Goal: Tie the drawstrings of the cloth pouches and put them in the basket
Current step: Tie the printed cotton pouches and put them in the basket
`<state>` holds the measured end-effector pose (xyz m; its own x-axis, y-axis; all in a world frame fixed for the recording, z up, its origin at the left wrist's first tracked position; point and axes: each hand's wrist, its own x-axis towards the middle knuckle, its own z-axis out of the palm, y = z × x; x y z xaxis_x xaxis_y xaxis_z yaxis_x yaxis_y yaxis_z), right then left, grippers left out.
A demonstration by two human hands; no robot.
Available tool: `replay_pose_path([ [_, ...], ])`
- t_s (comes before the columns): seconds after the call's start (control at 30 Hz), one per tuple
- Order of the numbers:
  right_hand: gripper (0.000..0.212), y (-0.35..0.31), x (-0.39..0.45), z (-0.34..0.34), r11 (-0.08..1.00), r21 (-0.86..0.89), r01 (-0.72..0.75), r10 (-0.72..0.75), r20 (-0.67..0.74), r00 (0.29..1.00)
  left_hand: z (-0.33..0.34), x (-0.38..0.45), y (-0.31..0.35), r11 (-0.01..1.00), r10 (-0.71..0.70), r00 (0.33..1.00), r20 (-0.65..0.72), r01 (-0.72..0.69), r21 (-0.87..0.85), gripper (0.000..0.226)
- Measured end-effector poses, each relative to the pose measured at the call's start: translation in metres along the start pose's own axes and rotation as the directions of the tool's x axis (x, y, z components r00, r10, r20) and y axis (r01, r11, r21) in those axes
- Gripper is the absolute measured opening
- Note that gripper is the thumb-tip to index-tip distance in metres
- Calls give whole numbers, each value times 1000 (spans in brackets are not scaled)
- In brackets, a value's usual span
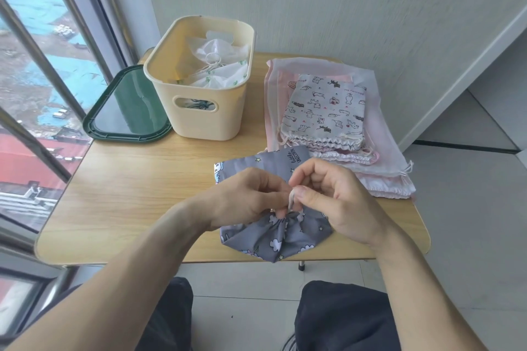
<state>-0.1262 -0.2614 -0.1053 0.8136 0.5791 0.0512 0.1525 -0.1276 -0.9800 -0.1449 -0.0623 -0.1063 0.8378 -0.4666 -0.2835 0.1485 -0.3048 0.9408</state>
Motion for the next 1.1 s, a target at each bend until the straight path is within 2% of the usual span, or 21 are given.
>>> replay_pose_path([
  [0.07, 4, 3, 1, 1, 1000, -1, 10, -10, -33, 999, 0, -1, 2, 997, -18, 997, 81, 24, -69, 21],
  [0.13, 5, 4, 1, 2, 1000, -18, 13, -14, -52, 999, 1, -2, 3, 996, -21, 994, 106, 30, -86, 15],
  [0.3, 9, 4, 1, -1, 992, -122, 30, -40, -83, 996, 4, 0, 3, 995, -34, 997, 65, 40, -95, 27],
  [0.43, 9, 4, 0, -7, 992, -116, 44, -47, -22, 999, 4, 1, 3, 983, -17, 999, 32, 22, -184, 23],
  [0.6, 6, 5, 0, -3, 950, -292, 112, -131, -47, 990, 3, 2, 3, 981, 1, 1000, -13, -3, -195, 23],
  [0.7, 13, 5, 0, -1, 928, -355, 108, -146, -80, 986, 3, 2, 2, 985, -10, 1000, 4, 11, -174, 23],
  [0.93, 16, 6, 1, 3, 913, -389, 122, -154, -52, 987, 7, 3, 0, 982, -37, 998, 54, 46, -184, 27],
  [1.03, 16, 7, 1, 1, 928, -355, 116, -148, -66, 987, 8, 5, 0, 977, -41, 999, 23, 45, -207, 28],
  [1.1, 14, 6, 1, -1, 944, -312, 109, -135, -62, 989, 10, 5, 0, 974, -71, 997, -10, 67, -218, 19],
])
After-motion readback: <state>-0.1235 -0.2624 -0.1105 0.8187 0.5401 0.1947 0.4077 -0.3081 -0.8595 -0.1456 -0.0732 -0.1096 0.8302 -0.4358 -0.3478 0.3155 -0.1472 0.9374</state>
